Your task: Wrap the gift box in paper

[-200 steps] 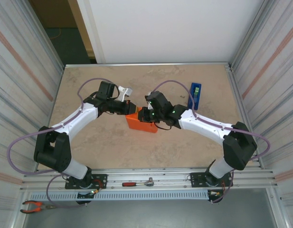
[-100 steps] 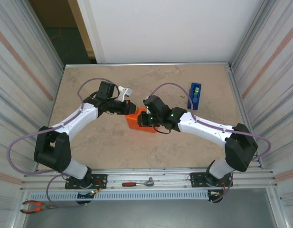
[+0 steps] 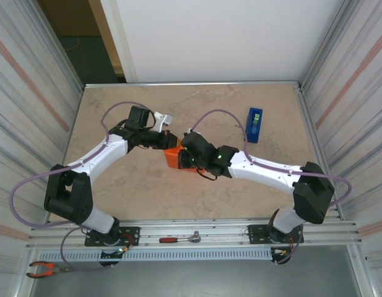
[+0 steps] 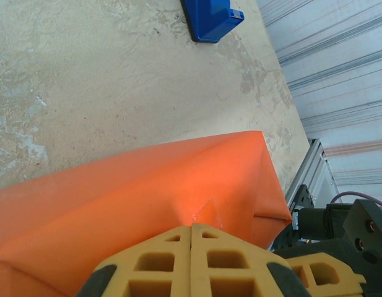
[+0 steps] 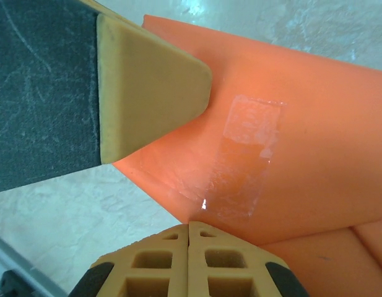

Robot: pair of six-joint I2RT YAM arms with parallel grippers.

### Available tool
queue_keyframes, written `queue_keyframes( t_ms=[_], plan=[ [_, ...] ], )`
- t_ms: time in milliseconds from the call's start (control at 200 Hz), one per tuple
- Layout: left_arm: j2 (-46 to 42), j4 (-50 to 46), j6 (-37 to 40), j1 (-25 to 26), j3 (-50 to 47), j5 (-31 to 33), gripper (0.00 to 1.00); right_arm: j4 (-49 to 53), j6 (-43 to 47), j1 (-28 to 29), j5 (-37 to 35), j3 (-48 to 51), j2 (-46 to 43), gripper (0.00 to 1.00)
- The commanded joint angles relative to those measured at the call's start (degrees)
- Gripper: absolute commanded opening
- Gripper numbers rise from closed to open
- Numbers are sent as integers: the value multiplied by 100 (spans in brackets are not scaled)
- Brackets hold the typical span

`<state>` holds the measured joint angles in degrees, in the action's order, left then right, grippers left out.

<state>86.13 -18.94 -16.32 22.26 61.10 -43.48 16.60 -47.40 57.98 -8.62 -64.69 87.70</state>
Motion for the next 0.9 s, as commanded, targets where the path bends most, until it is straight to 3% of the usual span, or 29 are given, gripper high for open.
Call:
queue_keyframes(
  t_ms=[0,536,726,892],
  plan=[
    [40,-371,109,50,-205,156,0,-45,-87,217,-996,274,44,0],
    [21,-347,121,50,-218,156,0,-694,126,701,-1962,824,10,0],
    [0,-336,110,50,-237,165,0,-650,54,625,-1777,1033,-322,0],
    [-8,-340,111,55,-241,164,0,-659,-96,513,-1452,1426,-1127,0]
  ],
)
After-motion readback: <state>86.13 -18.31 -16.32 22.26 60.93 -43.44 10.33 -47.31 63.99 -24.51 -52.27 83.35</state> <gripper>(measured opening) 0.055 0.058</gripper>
